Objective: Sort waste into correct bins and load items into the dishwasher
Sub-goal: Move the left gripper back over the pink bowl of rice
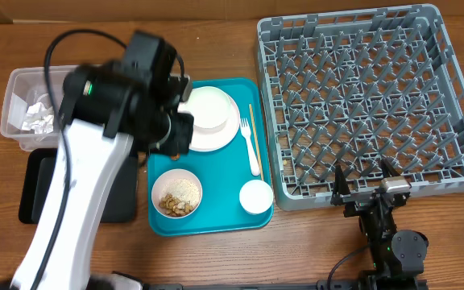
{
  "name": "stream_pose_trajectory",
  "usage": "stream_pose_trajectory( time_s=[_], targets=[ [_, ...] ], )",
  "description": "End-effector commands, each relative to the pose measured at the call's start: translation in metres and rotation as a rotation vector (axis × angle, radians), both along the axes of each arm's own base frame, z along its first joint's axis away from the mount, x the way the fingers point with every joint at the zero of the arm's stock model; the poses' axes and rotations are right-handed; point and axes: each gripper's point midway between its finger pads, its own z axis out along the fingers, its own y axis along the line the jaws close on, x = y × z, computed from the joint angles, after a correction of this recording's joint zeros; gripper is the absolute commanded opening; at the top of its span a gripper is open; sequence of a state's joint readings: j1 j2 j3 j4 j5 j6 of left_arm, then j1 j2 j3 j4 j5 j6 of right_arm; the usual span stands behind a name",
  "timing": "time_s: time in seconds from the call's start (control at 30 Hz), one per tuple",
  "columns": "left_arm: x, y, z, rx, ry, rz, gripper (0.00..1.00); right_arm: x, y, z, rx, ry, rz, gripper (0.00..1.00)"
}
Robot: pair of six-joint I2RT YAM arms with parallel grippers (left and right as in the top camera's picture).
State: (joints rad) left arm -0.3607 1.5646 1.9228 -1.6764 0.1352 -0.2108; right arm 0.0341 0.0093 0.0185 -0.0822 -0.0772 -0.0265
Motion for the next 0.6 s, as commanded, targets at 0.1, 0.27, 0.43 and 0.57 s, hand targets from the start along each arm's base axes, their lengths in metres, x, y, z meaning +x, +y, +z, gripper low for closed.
stream_pose_trajectory(
  time_s=[0.1,0.27,0.43,0.57],
  targets=[
    [-0.045,0.002,-0.009,0.076,-0.134,0.134,0.04,0.001,-0.002,-0.003,-0.004,0.000,-0.008,1.00],
    [-0.046,-0.015,-0.040,0.059,-0.151,0.127,0.09,0.001,-0.002,-0.003,-0.004,0.000,-0.008,1.00],
    [-0.032,-0.027,-0.067,0.067,-0.138,0.122,0.22,0.001,-0.002,-0.003,-0.004,0.001,-0.008,1.00],
    [-0.027,-0.040,-0.080,0.046,-0.100,0.108,0.33,0.001,-0.002,-0.003,-0.004,0.000,-0.008,1.00]
  ],
)
